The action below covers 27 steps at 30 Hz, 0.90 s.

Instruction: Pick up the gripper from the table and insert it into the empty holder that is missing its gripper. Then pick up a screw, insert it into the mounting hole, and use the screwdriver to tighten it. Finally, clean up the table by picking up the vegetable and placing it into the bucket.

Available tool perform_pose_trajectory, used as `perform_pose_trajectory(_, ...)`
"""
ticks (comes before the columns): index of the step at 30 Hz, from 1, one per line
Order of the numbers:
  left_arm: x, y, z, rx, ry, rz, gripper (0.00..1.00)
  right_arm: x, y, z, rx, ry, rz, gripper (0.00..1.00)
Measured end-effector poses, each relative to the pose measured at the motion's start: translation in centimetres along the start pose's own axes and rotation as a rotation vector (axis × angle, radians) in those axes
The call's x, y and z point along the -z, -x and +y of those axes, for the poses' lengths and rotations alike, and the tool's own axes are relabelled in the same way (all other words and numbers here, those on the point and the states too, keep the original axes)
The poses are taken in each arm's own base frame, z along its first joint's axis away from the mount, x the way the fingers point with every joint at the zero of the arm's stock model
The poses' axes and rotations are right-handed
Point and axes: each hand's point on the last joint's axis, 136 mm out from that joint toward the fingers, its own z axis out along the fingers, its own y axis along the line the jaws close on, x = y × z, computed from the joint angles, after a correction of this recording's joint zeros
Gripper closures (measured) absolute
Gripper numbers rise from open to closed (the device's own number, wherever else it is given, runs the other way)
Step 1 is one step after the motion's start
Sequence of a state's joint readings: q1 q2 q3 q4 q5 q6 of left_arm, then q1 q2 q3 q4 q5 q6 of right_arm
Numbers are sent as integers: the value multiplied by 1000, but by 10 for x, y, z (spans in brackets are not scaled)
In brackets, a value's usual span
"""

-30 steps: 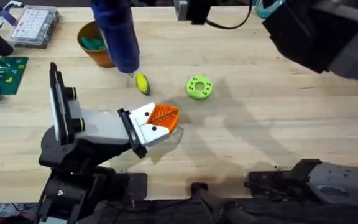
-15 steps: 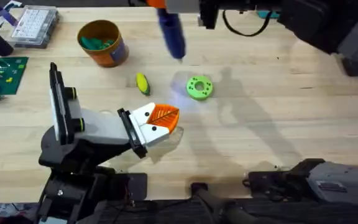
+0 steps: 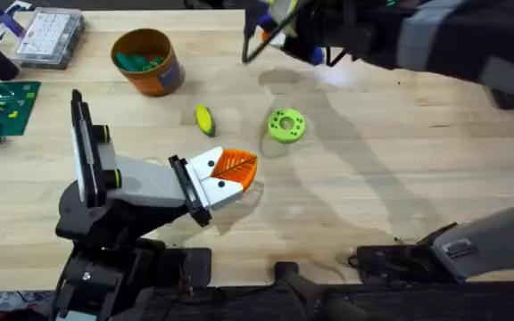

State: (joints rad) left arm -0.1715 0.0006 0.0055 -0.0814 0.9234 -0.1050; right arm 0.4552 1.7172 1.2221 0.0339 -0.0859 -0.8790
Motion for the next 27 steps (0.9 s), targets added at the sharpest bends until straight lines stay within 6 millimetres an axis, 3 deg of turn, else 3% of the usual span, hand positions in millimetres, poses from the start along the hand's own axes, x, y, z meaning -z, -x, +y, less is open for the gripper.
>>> perform_pose_trajectory(6,0,0,0,0,0,0,984,-38,-70,-5,150,-37,172,975)
perform_pose_trajectory(11,0,0,0,0,0,0,984,-57,-129,-2,221,-14,290,975)
perform_pose_trajectory(14,0,0,0,-1,0,0,984,-64,-149,-3,258,-15,327,975)
perform_pose_trajectory(18,0,0,0,-1,0,0,984,-68,-156,-3,288,-7,342,975)
perform_pose_trajectory(20,0,0,0,-1,0,0,984,-68,-156,-1,291,3,347,896)
perform_pose_trajectory(23,0,0,0,0,0,0,984,-67,-157,0,300,11,349,579)
perform_pose_trajectory(27,0,0,0,0,0,0,984,-68,-156,-1,307,8,346,367)
